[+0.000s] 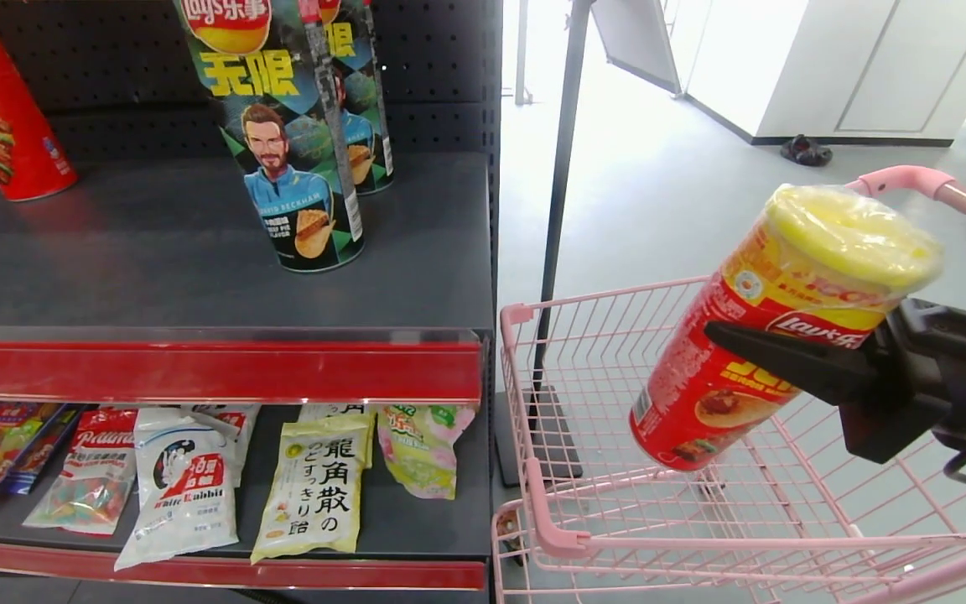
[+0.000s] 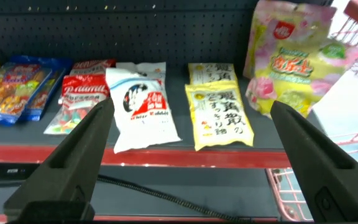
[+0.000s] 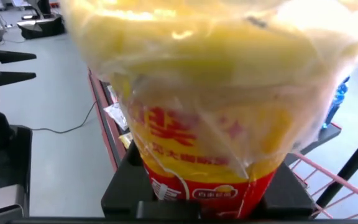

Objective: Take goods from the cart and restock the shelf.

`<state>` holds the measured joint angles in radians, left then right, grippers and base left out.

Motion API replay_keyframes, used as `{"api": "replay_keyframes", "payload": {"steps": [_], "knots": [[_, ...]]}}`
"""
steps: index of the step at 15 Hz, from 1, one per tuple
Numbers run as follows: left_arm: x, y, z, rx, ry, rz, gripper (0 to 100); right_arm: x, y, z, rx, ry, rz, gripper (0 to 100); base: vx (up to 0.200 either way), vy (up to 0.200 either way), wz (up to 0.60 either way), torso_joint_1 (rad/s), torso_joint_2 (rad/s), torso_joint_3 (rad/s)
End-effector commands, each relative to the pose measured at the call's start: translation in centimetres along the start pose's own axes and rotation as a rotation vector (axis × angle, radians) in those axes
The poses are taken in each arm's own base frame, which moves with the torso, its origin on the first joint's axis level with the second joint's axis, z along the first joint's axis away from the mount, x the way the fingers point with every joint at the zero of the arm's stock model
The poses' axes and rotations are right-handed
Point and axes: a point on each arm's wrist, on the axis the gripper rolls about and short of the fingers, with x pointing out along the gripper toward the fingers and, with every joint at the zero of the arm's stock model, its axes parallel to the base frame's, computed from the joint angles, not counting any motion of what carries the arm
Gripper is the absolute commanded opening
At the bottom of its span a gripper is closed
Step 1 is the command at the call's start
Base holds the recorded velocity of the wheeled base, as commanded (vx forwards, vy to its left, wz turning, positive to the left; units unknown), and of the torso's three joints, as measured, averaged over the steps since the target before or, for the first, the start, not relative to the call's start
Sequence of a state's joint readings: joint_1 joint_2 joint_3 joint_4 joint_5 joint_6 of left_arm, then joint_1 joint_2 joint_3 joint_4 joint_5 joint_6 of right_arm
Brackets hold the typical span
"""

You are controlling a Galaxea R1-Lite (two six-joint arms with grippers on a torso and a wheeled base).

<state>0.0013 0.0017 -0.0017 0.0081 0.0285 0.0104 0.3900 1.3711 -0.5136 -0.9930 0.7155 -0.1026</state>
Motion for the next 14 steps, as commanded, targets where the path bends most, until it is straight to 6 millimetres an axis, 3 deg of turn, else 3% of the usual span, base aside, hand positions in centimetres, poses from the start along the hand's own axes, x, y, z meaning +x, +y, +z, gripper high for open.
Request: {"api": "replay_keyframes", "payload": {"steps": [1,14], "knots": [[0.01,0.0,0.0,0.0,0.001,-0.001,100,0.24,-0.26,0.03,-0.001,0.0,-0.001,0,0.0,0.0,0.0,0.149,-0.44,-0.3],[0.01,0.0,0.0,-0.001,0.001,-0.001,100,-0.63,-0.08,0.44,-0.015,-0.011,-0.02,0,0.0,0.0,0.0,0.21,-0.55,-0.341]]}}
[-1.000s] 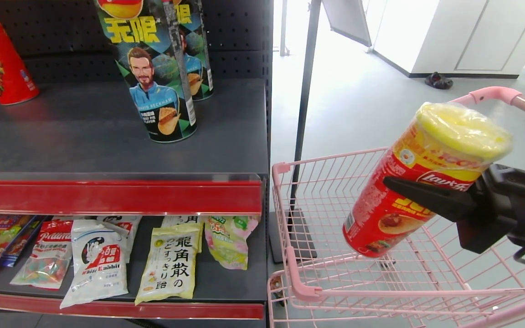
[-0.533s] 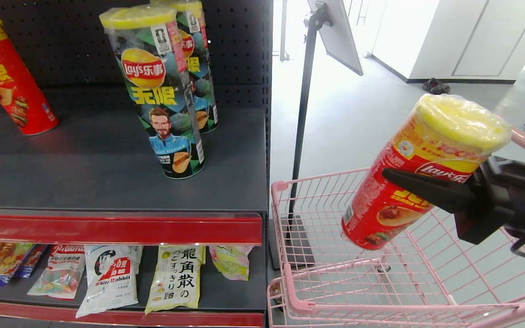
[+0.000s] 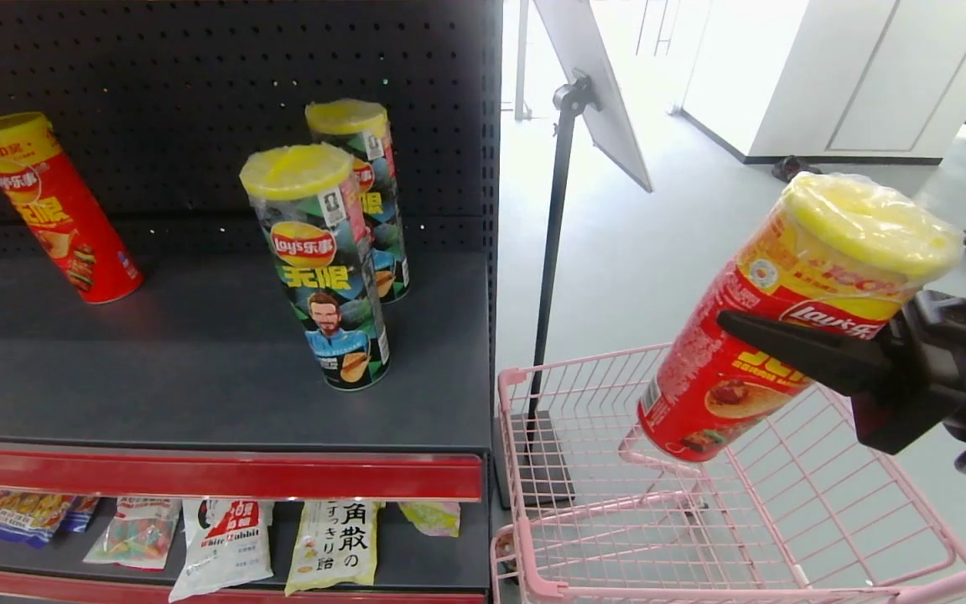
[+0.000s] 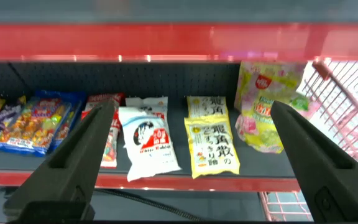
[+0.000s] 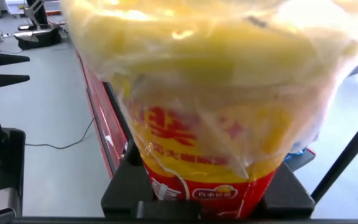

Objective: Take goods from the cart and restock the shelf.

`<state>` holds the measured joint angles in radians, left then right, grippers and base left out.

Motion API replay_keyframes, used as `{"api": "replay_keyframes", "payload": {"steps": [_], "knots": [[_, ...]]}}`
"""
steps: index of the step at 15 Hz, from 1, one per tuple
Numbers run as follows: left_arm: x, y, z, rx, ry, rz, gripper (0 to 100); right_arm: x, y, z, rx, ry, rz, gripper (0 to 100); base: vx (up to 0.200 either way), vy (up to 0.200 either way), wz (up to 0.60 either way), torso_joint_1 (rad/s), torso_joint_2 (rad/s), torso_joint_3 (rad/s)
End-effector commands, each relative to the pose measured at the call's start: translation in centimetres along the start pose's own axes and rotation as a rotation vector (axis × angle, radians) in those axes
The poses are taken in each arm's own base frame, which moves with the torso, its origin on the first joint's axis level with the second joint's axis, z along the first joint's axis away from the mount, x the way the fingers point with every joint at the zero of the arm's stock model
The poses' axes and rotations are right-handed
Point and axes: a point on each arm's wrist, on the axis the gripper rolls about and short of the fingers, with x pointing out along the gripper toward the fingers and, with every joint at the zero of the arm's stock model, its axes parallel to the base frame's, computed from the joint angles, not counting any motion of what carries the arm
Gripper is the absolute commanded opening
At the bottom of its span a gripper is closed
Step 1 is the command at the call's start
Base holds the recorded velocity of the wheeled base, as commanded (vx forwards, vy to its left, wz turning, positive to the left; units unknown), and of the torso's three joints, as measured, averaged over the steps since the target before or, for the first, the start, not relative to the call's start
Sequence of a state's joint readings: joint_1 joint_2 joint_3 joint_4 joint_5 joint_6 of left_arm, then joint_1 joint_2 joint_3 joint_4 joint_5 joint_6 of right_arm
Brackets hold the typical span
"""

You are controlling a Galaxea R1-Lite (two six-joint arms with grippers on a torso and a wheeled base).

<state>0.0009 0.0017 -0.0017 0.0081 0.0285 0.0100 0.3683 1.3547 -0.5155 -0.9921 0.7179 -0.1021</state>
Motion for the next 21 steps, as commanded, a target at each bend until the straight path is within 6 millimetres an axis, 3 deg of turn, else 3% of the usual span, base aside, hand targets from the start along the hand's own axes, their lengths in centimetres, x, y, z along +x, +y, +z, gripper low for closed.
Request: {"api": "replay_keyframes", "payload": {"steps": [1,8,9,11,15,21], "knots": [[0.0,0.0,0.0,-0.001,0.001,0.0,100,-0.3,0.3,0.0,-0.001,-0.001,0.004,0,0.0,0.0,0.0,0.246,-0.59,-0.325],[0.0,0.0,0.0,-0.001,0.001,0.001,100,-1.4,3.1,0.5,0.027,-0.002,0.113,0,0.0,0.0,0.0,0.065,-0.15,-0.084],[0.0,0.0,0.0,0.001,0.001,0.001,100,-1.2,4.5,0.7,0.039,-0.009,0.204,0,0.0,0.0,0.0,0.0,0.0,0.0],[0.0,0.0,0.0,0.001,0.001,0.001,100,-0.8,5.1,1.1,0.034,-0.028,0.239,0,0.0,0.0,0.0,0.0,0.0,0.0],[0.0,0.0,0.0,0.001,0.001,0.001,100,-1.2,5.6,0.0,0.031,0.002,0.25,0,0.0,0.0,0.0,0.0,0.0,0.0],[0.0,0.0,0.0,0.001,0.001,0.001,100,-1.7,5.7,-0.2,0.029,0.013,0.192,0,0.0,0.0,0.0,0.0,0.0,0.0]]}}
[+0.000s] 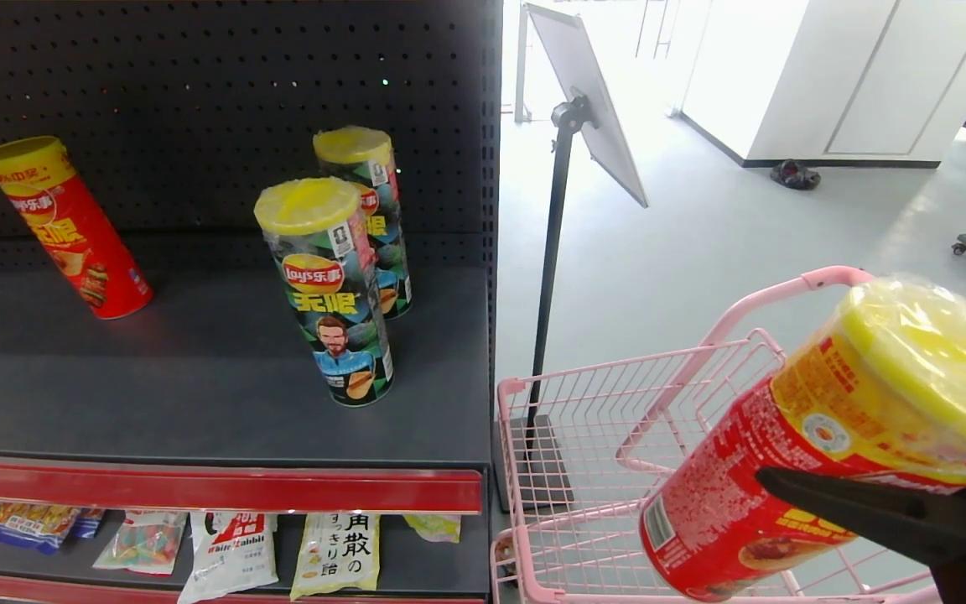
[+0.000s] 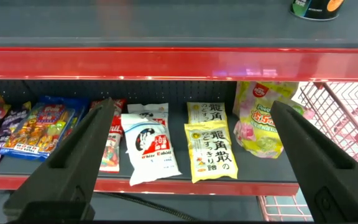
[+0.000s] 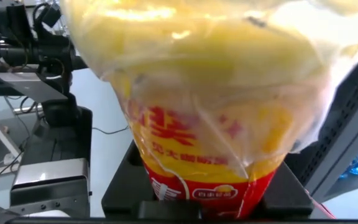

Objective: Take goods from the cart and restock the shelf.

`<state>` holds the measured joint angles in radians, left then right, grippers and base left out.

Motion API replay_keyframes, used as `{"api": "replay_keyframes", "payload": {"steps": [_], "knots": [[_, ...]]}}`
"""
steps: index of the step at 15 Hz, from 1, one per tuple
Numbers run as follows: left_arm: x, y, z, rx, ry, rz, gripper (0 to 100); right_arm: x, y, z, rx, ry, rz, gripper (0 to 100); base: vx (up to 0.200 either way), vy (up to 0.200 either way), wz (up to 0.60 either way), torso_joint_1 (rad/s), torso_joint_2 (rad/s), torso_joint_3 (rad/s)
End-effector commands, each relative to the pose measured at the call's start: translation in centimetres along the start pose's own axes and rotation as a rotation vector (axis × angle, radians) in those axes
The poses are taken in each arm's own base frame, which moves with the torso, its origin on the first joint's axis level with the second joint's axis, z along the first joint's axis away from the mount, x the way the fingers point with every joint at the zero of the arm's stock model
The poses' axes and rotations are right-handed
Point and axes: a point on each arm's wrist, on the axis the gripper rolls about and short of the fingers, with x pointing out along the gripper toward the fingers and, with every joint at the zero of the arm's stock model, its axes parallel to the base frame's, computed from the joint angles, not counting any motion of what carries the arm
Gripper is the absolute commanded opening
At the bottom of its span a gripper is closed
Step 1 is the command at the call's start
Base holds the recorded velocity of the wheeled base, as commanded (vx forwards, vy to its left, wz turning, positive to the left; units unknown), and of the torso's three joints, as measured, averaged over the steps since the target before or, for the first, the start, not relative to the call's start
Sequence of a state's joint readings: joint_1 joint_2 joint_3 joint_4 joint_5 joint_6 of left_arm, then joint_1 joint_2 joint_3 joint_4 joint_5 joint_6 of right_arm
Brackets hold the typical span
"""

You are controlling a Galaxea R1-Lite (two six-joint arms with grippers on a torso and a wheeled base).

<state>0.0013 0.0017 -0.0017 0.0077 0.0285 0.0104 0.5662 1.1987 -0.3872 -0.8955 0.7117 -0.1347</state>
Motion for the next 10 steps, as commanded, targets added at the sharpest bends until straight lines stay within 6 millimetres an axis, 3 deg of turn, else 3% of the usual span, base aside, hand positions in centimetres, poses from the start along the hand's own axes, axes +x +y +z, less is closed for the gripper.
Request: {"api": "replay_keyframes", "payload": {"steps": [1,6,10], "knots": [[0.01,0.0,0.0,-0.001,0.002,0.001,100,-0.04,0.03,-0.08,0.001,0.002,-0.003,0,0.0,0.0,0.0,0.0,0.0,0.0],[0.01,0.0,0.0,-0.001,0.002,-0.001,100,-0.47,0.06,-0.23,0.001,0.007,-0.024,0,0.0,0.0,0.0,0.0,0.0,0.0],[0.02,0.0,-0.04,-0.003,0.003,0.001,100,-0.61,0.23,-0.52,0.008,0.015,-0.023,0,0.0,0.2,0.0,0.0,0.0,0.002]]}}
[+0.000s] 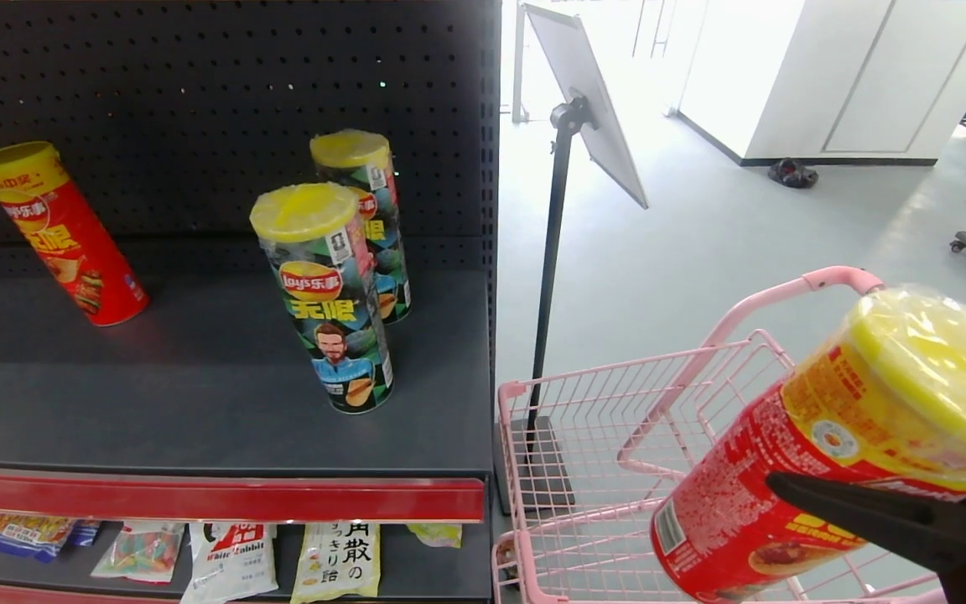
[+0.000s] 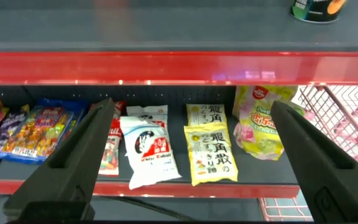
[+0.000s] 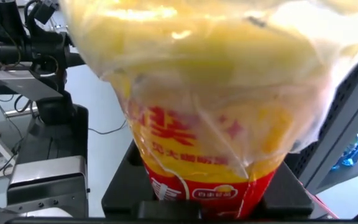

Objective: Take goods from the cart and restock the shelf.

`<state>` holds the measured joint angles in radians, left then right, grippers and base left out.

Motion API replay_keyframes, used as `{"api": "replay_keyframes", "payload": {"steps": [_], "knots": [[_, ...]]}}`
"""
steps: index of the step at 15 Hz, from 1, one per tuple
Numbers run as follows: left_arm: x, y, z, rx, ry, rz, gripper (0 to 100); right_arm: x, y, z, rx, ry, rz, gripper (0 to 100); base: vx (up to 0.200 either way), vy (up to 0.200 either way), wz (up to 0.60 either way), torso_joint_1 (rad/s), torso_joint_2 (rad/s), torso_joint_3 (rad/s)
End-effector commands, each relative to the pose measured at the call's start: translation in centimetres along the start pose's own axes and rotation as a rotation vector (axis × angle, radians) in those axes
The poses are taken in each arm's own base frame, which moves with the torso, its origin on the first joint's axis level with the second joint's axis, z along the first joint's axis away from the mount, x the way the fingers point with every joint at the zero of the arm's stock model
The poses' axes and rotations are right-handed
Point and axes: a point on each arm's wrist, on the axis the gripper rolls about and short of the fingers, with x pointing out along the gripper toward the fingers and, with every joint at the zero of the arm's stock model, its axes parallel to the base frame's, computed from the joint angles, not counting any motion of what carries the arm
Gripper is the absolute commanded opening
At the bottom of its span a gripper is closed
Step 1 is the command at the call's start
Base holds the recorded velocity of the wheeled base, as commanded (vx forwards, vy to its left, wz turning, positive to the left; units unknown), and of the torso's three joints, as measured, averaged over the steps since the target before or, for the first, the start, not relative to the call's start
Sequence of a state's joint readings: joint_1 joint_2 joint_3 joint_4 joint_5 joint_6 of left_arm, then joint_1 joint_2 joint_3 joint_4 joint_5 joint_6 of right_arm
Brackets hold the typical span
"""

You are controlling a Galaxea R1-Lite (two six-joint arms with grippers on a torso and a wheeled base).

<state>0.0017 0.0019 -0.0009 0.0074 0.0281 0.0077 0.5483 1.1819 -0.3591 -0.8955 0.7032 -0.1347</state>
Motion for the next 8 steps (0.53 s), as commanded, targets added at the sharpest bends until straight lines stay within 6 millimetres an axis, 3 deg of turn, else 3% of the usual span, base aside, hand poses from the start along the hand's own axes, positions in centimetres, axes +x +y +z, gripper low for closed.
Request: {"api": "replay_keyframes", "payload": {"steps": [1,8], "knots": [[0.0,0.0,0.02,0.0,0.001,0.001,100,-0.02,0.06,-0.17,0.004,0.005,0.002,0,0.0,0.2,0.0,0.017,0.0,-0.002],[0.0,0.0,0.02,-0.005,0.001,0.001,100,-0.53,0.53,-0.48,0.003,0.01,-0.003,0,0.0,0.2,0.0,0.002,0.0,0.004]]}}
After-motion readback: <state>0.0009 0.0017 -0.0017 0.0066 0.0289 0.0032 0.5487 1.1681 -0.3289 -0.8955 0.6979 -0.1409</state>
